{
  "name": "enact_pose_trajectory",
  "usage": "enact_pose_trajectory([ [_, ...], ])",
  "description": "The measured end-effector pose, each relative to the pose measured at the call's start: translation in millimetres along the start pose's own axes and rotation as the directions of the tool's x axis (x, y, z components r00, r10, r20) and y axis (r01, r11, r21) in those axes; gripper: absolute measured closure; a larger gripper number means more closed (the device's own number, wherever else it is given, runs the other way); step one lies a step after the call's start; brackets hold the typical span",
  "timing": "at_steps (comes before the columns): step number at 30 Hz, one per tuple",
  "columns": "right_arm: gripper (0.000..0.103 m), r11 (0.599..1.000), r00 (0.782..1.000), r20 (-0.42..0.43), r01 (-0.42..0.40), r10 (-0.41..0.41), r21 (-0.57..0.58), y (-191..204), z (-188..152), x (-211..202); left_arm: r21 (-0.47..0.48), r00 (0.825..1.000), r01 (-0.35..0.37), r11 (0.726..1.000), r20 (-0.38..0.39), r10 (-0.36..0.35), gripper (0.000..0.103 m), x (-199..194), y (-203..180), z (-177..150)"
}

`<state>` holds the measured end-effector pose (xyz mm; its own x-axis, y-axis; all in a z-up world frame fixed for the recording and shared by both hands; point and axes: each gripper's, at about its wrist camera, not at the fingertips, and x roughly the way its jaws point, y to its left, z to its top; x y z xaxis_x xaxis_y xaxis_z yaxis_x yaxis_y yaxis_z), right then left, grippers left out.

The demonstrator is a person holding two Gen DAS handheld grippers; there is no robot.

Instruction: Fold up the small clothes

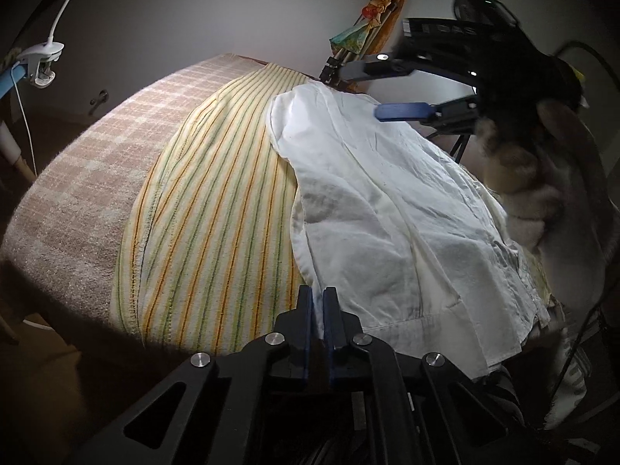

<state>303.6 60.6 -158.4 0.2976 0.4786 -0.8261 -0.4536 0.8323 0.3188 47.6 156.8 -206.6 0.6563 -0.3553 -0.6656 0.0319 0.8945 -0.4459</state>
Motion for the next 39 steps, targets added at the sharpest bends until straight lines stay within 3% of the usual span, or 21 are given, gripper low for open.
enact_pose_trajectory([
  [5,0.036,0.996,0.994,-0.055,0.092,-0.093,-0.021,15,39,44,-0.017,0.998,0.065,0.998,0.026,-0.064,0.102,-7,-3,4],
  [10,0.036,0.978,0.973,-0.101,0.206,-0.207,-0.022,16,66,86,-0.020,0.993,0.110,0.994,0.040,-0.109,0.102,-12,-10,9],
  [20,0.036,0.941,0.926,-0.166,0.335,-0.340,-0.055,9,88,135,0.010,0.988,0.146,0.989,0.046,-0.147,0.102,-22,-26,19],
  [22,0.037,0.942,0.927,-0.166,0.331,-0.336,-0.055,7,88,135,0.024,0.988,0.148,0.989,0.045,-0.149,0.102,-25,-31,20],
  [25,0.047,0.943,0.928,-0.169,0.327,-0.331,-0.055,3,90,132,0.046,0.987,0.150,0.988,0.045,-0.152,0.102,-26,-37,22],
  [29,0.072,0.952,0.937,-0.173,0.303,-0.305,-0.038,-8,91,122,0.077,0.987,0.154,0.985,0.043,-0.158,0.103,-27,-47,22],
  [32,0.086,0.973,0.959,-0.167,0.231,-0.228,0.001,-18,90,109,0.108,0.987,0.150,0.983,0.040,-0.155,0.103,-27,-52,23],
  [35,0.094,0.987,0.982,-0.124,0.152,-0.144,0.057,-31,88,87,0.134,0.986,0.155,0.979,0.034,-0.161,0.103,-30,-60,24],
  [39,0.095,0.991,0.998,-0.040,0.058,-0.054,0.117,-57,83,49,0.174,0.986,0.159,0.972,0.022,-0.165,0.103,-33,-74,24],
])
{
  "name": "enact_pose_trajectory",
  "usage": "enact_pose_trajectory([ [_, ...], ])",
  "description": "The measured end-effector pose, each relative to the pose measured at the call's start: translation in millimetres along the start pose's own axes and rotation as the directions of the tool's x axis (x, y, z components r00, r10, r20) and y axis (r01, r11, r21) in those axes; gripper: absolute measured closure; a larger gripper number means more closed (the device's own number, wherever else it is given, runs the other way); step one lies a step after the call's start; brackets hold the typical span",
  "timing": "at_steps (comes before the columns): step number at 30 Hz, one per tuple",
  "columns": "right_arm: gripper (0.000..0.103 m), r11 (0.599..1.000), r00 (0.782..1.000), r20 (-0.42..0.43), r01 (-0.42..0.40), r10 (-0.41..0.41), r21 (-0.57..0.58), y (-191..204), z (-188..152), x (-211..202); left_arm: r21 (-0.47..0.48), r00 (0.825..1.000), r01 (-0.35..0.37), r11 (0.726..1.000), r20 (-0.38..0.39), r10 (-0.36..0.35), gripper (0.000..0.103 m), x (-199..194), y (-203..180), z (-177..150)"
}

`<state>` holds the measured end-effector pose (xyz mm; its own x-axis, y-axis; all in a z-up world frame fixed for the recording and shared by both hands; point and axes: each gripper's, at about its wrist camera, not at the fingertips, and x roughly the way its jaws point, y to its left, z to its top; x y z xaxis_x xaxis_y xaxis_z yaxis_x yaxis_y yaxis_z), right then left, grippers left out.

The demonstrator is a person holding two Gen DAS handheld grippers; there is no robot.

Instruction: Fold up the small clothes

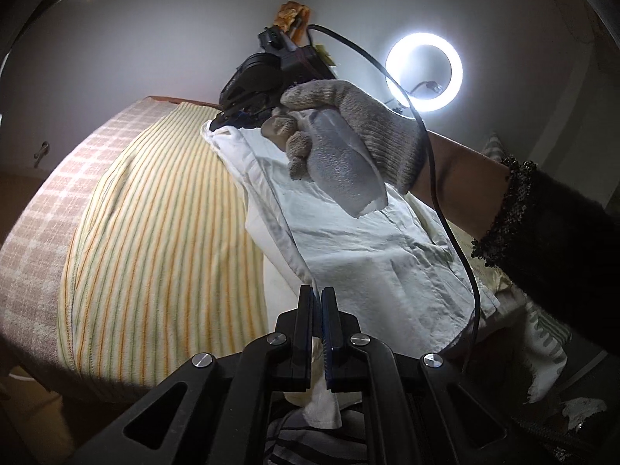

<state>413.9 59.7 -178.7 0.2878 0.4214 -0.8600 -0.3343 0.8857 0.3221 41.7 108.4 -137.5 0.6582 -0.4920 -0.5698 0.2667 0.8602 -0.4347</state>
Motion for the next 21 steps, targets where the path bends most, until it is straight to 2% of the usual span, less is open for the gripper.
enact_pose_trajectory([
  [5,0.096,0.995,0.994,0.093,-0.064,0.057,0.076,-46,-10,-44,0.042,0.999,0.023,0.999,-0.024,-0.022,0.103,10,-24,1],
  [9,0.096,0.990,0.990,0.133,-0.064,0.048,0.125,-82,-23,-64,0.080,0.998,0.044,0.996,-0.056,-0.039,0.103,23,-42,-2],
  [13,0.096,0.980,0.989,0.145,-0.047,0.019,0.193,-118,-36,-72,0.118,0.995,0.047,0.992,-0.093,-0.036,0.103,36,-59,-6],
  [21,0.097,0.960,0.992,0.128,-0.024,-0.012,0.279,-159,-64,-61,0.154,0.986,0.053,0.987,-0.164,-0.028,0.102,48,-72,-14],
])
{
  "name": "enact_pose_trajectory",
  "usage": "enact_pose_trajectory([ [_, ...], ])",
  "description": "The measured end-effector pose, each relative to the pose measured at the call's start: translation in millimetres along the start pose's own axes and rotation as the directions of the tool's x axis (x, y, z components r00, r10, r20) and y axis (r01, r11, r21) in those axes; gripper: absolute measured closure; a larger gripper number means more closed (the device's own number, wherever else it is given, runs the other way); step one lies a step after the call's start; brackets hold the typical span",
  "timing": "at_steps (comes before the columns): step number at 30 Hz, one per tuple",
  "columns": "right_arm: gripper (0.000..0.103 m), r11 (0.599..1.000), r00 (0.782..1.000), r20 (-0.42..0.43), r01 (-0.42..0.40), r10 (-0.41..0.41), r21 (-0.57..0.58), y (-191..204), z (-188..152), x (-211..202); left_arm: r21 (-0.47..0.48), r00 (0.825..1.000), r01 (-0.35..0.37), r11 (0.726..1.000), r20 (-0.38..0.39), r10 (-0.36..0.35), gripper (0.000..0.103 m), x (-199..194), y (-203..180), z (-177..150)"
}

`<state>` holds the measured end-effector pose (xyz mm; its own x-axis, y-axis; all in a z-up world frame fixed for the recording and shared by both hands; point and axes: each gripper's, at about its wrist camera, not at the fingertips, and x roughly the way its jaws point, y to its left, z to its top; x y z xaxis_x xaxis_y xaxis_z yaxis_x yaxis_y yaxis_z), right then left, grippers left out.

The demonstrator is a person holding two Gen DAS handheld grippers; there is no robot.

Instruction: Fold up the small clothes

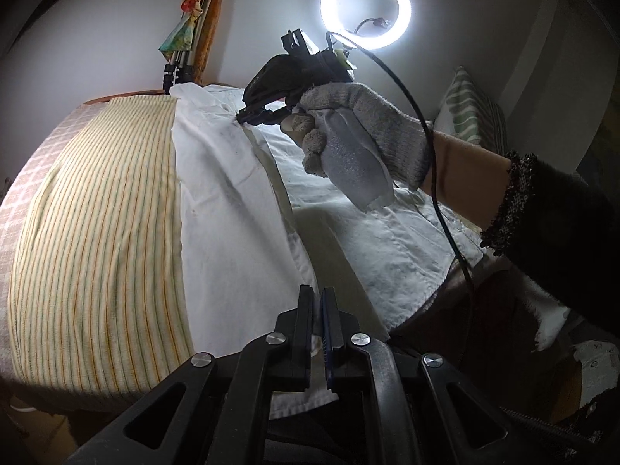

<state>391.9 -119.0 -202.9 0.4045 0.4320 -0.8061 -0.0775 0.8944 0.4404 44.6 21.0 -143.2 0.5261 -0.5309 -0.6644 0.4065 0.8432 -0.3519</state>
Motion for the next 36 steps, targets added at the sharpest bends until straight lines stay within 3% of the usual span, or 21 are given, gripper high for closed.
enact_pose_trajectory([
  [4,0.096,0.999,1.000,-0.007,0.000,0.001,0.039,-15,-4,6,-0.004,1.000,0.001,1.000,-0.002,-0.001,0.079,-13,0,-6],
  [7,0.085,1.000,1.000,-0.006,0.024,-0.024,0.012,-15,-2,2,-0.064,0.999,-0.024,0.998,0.036,0.026,0.074,-29,16,-10],
  [9,0.068,0.999,0.999,0.016,0.047,-0.046,-0.018,-13,1,-6,-0.136,0.998,-0.045,0.990,0.047,0.052,0.073,-33,35,-11],
  [10,0.064,0.998,0.998,0.034,0.052,-0.051,-0.029,-13,3,-12,-0.179,0.997,-0.051,0.983,0.044,0.060,0.073,-32,46,-12],
  [13,0.063,0.998,0.996,0.078,0.037,-0.034,-0.041,-11,13,-22,-0.256,0.997,-0.059,0.965,0.026,0.068,0.073,-21,68,-15],
  [17,0.062,0.998,0.995,0.099,0.003,0.003,-0.065,0,39,-21,-0.251,0.999,-0.046,0.967,-0.004,0.046,0.073,-4,69,-15],
  [21,0.057,0.996,0.996,0.086,0.006,0.002,-0.090,12,70,-2,-0.221,0.999,-0.043,0.974,-0.031,0.037,0.076,11,63,-14],
  [26,0.055,0.997,0.998,0.055,-0.029,0.033,-0.070,17,108,35,-0.253,0.999,-0.026,0.967,-0.030,0.019,0.082,19,70,-13],
  [33,0.057,0.992,0.993,-0.007,-0.122,0.121,-0.016,12,131,84,-0.227,0.999,-0.037,0.973,-0.038,0.029,0.089,26,68,-9],
  [34,0.065,0.991,0.991,-0.020,-0.133,0.132,-0.025,14,131,89,-0.217,0.999,-0.043,0.975,-0.040,0.035,0.090,27,67,-9],
  [35,0.090,0.989,0.990,-0.031,-0.139,0.137,-0.048,18,131,91,-0.206,0.998,-0.051,0.977,-0.041,0.043,0.090,28,65,-9],
  [36,0.096,0.988,0.991,-0.044,-0.129,0.126,-0.082,24,131,94,-0.197,0.998,-0.057,0.979,-0.042,0.050,0.091,29,64,-9],
])
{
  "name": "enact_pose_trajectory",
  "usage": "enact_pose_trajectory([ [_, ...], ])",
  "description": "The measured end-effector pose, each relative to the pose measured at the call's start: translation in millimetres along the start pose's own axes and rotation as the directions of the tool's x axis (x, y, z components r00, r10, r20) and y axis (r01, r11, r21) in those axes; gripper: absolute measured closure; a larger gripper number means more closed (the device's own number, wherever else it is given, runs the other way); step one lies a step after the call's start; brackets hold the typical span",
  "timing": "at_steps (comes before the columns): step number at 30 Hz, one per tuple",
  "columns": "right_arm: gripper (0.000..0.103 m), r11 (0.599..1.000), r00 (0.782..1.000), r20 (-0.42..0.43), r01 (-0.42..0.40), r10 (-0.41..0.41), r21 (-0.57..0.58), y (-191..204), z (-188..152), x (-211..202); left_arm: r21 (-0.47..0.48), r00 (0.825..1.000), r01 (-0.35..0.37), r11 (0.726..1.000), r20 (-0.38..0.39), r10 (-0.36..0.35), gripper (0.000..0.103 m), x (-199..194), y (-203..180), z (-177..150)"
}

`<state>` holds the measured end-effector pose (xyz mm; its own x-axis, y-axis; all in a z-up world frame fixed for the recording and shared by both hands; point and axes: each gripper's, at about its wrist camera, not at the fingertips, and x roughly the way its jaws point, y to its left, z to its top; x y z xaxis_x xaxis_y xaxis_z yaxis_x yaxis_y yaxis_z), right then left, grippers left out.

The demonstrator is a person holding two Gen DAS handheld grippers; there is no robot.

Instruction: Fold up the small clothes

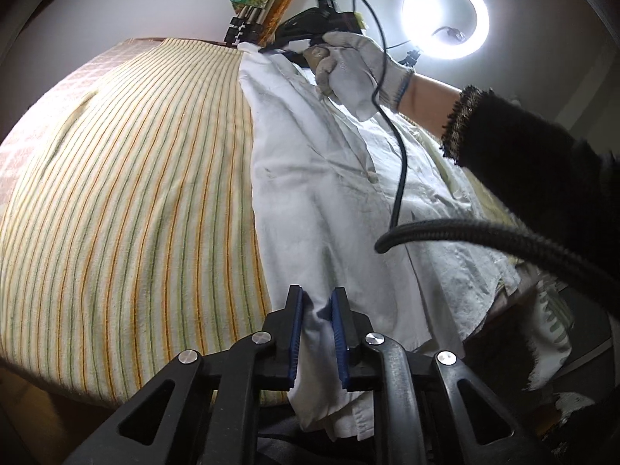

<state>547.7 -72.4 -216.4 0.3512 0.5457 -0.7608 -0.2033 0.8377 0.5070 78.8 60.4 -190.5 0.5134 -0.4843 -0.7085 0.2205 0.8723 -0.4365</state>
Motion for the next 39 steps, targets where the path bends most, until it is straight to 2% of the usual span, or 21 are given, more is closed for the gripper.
enact_pose_trajectory([
  [2,0.098,0.992,0.996,0.031,0.092,-0.089,-0.090,11,2,-1,0.008,1.000,-0.011,1.000,0.007,0.011,0.091,1,-3,-2],
  [4,0.098,0.981,0.982,0.060,0.182,-0.177,-0.074,4,8,0,0.015,1.000,-0.023,1.000,0.019,0.023,0.091,3,-5,-4],
  [6,0.098,0.979,0.980,0.024,0.197,-0.196,-0.044,-8,10,9,0.024,0.999,-0.035,0.999,0.025,0.034,0.091,3,-7,-5],
  [8,0.097,0.973,0.977,0.034,0.215,-0.213,-0.084,-3,8,10,0.029,0.999,-0.041,0.999,0.028,0.040,0.091,3,-8,-6],
  [10,0.084,0.964,0.970,0.031,0.245,-0.243,-0.105,2,7,6,0.027,0.999,-0.043,0.999,0.029,0.042,0.091,2,-9,-7],
  [12,0.065,0.961,0.966,0.053,0.257,-0.253,-0.104,2,7,-6,0.030,0.998,-0.047,0.998,0.031,0.046,0.091,-1,-8,-7],
  [14,0.059,0.964,0.967,0.094,0.245,-0.236,-0.100,6,3,-28,0.036,0.998,-0.050,0.998,0.035,0.049,0.091,-4,-11,-9],
  [17,0.058,0.973,0.971,0.134,0.212,-0.200,-0.088,10,-7,-66,0.047,0.998,-0.048,0.998,0.042,0.046,0.091,-14,-13,-13],
  [25,0.057,0.987,0.959,0.251,0.150,-0.132,-0.051,16,-59,-186,0.094,0.998,-0.068,0.993,0.005,0.068,0.091,-34,-21,-41],
  [29,0.057,0.990,0.947,0.299,0.139,-0.121,-0.038,13,-100,-240,0.090,0.995,-0.089,0.992,0.059,0.084,0.091,-58,-26,-45],
  [34,0.050,0.986,0.927,0.344,0.168,-0.153,-0.015,-6,-157,-296,0.100,0.985,-0.107,0.989,0.147,0.092,0.074,-86,-38,-39],
  [38,0.049,0.977,0.914,0.351,0.214,-0.204,0.009,-30,-197,-330,0.160,0.978,-0.133,0.978,0.178,0.104,0.065,-91,-56,-33],
  [39,0.048,0.975,0.912,0.348,0.224,-0.216,0.019,-37,-204,-336,0.173,0.978,-0.136,0.975,0.180,0.104,0.060,-90,-61,-31],
])
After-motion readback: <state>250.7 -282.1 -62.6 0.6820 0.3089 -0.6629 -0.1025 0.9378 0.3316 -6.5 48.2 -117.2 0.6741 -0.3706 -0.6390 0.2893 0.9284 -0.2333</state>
